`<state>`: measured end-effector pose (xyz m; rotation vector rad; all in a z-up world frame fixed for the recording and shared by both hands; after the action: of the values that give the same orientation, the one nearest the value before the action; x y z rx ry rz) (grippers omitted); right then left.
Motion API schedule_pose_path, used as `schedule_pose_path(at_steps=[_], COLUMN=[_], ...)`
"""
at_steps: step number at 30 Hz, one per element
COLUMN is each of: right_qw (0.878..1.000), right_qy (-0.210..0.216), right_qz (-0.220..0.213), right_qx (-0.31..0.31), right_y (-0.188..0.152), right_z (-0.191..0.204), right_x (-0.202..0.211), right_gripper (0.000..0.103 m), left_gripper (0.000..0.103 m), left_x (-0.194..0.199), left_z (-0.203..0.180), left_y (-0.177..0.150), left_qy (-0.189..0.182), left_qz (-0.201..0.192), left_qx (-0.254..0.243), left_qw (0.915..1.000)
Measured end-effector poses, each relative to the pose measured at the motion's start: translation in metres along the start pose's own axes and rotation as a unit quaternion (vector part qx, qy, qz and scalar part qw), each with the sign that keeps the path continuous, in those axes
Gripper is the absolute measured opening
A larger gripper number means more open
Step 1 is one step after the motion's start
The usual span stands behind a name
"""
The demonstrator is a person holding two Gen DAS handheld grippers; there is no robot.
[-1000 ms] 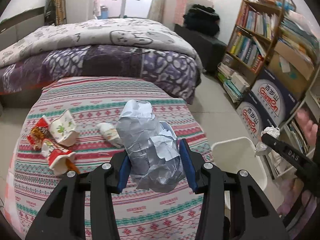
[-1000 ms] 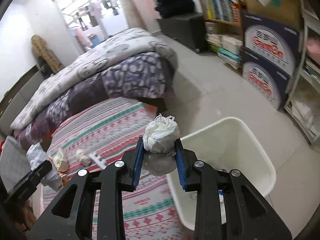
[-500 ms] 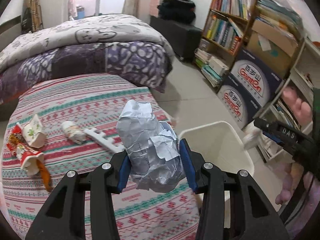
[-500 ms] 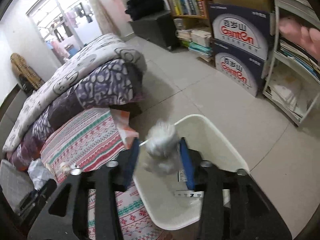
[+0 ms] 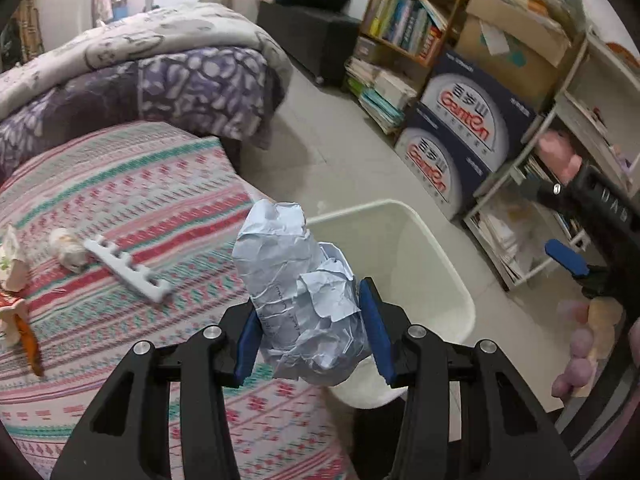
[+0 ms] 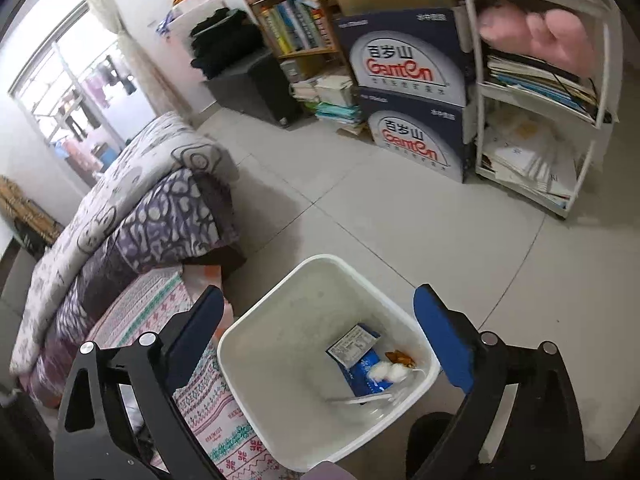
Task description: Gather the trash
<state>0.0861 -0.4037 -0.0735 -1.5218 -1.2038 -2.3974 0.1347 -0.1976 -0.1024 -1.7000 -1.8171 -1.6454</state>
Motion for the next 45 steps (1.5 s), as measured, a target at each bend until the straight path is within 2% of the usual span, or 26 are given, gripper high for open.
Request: schedule_pose_path(at_steps=[4,7,9,15,19,25,27,33,38,41,43,45], right_qw=[1.0,1.0,0.999,1.0,1.0,0.999,0.998,0.991,0.987,0.984,0.981,0.979], right_qy=[0.004,0.006,0.009,0.015,0.017,0.016,0.017,0.017,0.024,0.028,0.029,0.03], right_qz=[0.0,-0.002,-0.004,-0.009,-0.009,0.009,0.014,0.012,0.018,0.026,0.031,0.035], right_qx=[-0.02,-0.029,-0.033,-0.016,-0.001,0.04,0.062,0.129,0.159,0.175,0.19,0.2], right_y=[0.005,0.007,0.008,0.004,-0.002,-0.023,-0.032,-0.06,-0.08,-0.093,-0.104,-0.113], right_z=[-0.01,-0.012,-0.012,0.002,0.014,0.043,0.056,0.097,0.126,0.142,0.153,0.161], right_x=[0.001,0.002,0.004,0.008,0.01,0.005,0.004,0.006,0.005,0.004,0.002,0.0], right_gripper=[0.093,0.093,0.094,0.094,0.095,0.095,0.096,0.096,0.095,0.096,0.096,0.096], left_gripper=[0.049,0.075,0.076,0.077,0.083,0.084,0.084,0.085,0.085,0.088,0.089,0.089], left_x=[-0.017,-0.023,-0.024,-0.017,-0.007,0.006,0.014,0.047,0.089,0.118,0.139,0.153], left_z=[-0.021,-0.03,-0.03,-0.019,-0.005,0.039,0.063,0.139,0.204,0.241,0.271,0.295], left_y=[-0.006,-0.006,-0.005,-0.001,-0.002,-0.013,-0.018,-0.025,-0.027,-0.028,-0.035,-0.042], left_qy=[-0.024,-0.046,-0.049,-0.029,-0.014,0.046,0.076,0.148,0.178,0.21,0.243,0.253], left_qz=[0.013,0.008,0.005,-0.002,-0.005,0.001,0.003,-0.001,-0.026,-0.044,-0.058,-0.067], left_qx=[-0.016,-0.011,-0.007,-0.001,0.004,0.014,0.022,0.08,0.147,0.172,0.2,0.229], left_qw=[0.9995,0.9988,0.9988,0.9996,0.9999,0.9988,0.9969,0.9858,0.9728,0.9613,0.9474,0.9376])
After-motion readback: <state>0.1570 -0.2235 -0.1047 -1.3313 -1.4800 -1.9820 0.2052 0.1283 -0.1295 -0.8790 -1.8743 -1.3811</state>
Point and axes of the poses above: each gripper's, at about its wrist camera, not at the fingertips, and x roughly against the way its jaws point, z to its left, y to its top, the point moved 10 cm from there along -x, roughly the way its jaws point, and after that the axes turned 14 degrees about -y, right-handed, at the moved point
